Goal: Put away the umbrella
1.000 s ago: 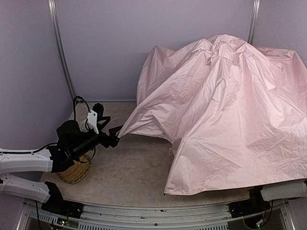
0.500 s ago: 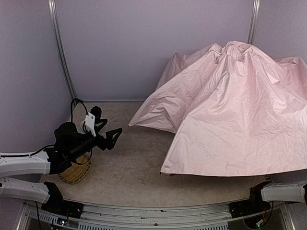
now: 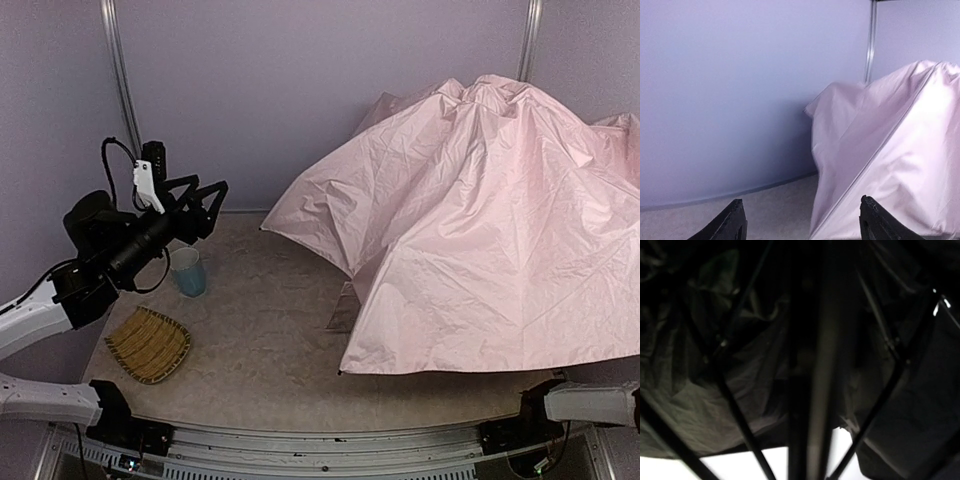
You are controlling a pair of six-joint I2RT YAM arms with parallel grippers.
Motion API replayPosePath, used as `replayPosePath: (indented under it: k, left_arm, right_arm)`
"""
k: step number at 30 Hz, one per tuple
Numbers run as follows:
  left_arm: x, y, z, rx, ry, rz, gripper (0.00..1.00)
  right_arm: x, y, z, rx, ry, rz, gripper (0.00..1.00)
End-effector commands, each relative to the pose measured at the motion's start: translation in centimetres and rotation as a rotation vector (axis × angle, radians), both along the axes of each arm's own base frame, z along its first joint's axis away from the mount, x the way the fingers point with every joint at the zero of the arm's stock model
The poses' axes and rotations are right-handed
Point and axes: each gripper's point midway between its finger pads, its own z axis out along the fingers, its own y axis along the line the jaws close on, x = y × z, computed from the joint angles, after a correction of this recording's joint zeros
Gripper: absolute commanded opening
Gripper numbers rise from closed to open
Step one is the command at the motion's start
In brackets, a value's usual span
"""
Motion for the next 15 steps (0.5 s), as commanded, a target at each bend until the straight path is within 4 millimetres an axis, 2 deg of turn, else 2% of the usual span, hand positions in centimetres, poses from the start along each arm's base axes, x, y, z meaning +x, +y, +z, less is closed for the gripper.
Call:
replayPosePath:
  k: [1, 3, 5, 7, 9, 15]
  left_arm:
    - [-4.5, -2.2, 5.2, -0.027, -0.139, -0.13, 0.76]
    - [-6.5, -4.7, 6.3, -0.01, -0.191, -0.225, 0.8]
    - [-7.5, -8.0, 6.0, 0.025, -0.195, -0.338, 0.85]
    - [-7.5, -11.2, 4.5, 0.056, -0.155, -0.436, 0.88]
    - [-6.6, -13.9, 1.8, 0.092, -0.097, -0.483, 0.91]
    - [-4.1, -18.3, -3.4, 0.155, -0.001, -0.511, 0.93]
  right_arm:
    - [-0.5, 4.4, -3.0, -0.04, 0.05, 0.143, 0.0]
    - [-0.7, 6.7, -5.0, -0.066, 0.071, 0.197, 0.0]
    - [-1.0, 9.2, -6.8, -0.09, 0.088, 0.257, 0.0]
    - [-1.2, 11.6, -8.4, -0.109, 0.113, 0.328, 0.0]
    - [-1.6, 13.9, -10.1, -0.132, 0.137, 0.408, 0.0]
    - [-5.1, 19.2, -13.7, -0.188, 0.128, 0.605, 0.0]
